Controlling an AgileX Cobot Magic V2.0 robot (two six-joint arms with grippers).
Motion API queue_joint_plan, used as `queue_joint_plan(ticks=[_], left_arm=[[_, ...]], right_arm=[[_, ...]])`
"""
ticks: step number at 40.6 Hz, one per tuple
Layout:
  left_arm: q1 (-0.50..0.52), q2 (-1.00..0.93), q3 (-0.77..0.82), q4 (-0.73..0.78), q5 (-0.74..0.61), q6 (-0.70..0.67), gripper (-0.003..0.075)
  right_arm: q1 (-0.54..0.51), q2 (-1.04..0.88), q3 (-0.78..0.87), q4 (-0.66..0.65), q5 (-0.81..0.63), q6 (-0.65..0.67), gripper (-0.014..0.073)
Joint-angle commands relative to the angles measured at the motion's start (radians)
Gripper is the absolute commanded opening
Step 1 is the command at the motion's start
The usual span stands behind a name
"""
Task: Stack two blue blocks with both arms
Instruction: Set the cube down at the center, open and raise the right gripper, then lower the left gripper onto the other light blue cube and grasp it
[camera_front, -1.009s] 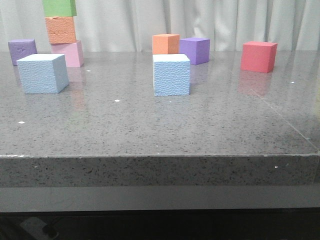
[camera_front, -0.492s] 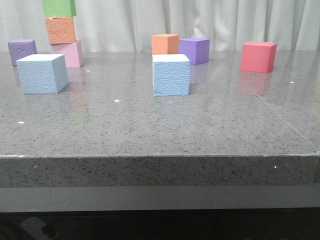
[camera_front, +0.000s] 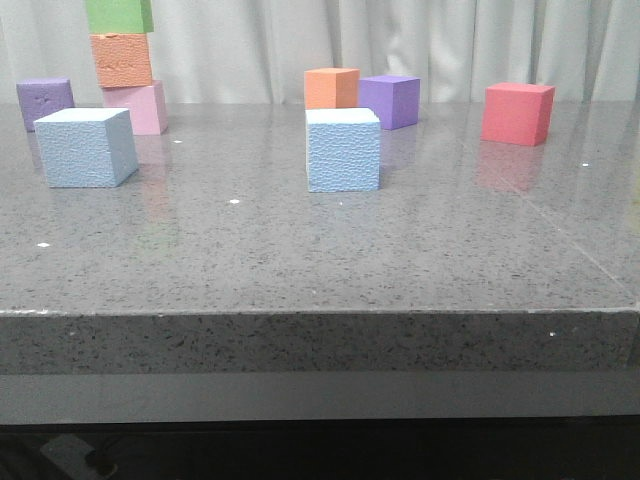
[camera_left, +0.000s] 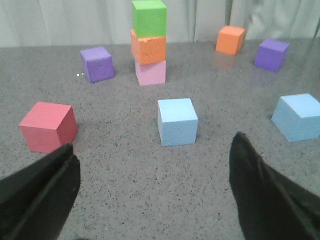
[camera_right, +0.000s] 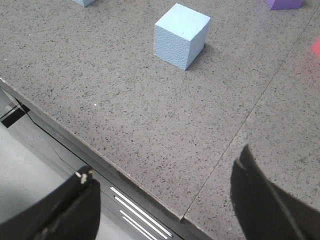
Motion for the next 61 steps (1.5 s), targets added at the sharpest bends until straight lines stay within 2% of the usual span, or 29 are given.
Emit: queue_joint_plan(ticks=[1,20,34,43,47,53,61], left_arm=[[-0.009,0.110,-0.083,0.000,-0.028,0.010,0.0598],[-0.009,0.595,-0.307,-0.039,-0.040,0.010,0.0598],[-0.010,0.859,-0.501,-0.108,0.001,0.010,0.0598],[-0.078,0.996,-0.635,-0.089,0.069,0.010,0.0598],[-0.114,1.055,-0.691,-0.008,0.089,-0.062,0.0598],[-0.144,1.132,-0.761,0.174,0.149,-0.262,0.0598],[-0.136,1.201,-0.796,0.172,0.143,-0.338,0.0598]], right_arm=[[-0.004,-0.006,-0.023,-0.010,-0.060,-0.008,0.0552],[-0.004,-0.006,-0.023,-0.010,-0.059,-0.008,0.0552],[-0.004,-0.006,-0.023,-0.010,-0.059,-0.008,0.0552],[-0.004,-0.006,-0.023,-0.010,-0.059,-0.008,0.0552],[-0.004,-0.006,-0.023,-0.010,-0.059,-0.008,0.0552],[-0.004,-0.006,-0.023,-0.010,-0.059,-0.008,0.0552],[-0.004,-0.006,-0.023,-0.010,-0.059,-0.008,0.0552]])
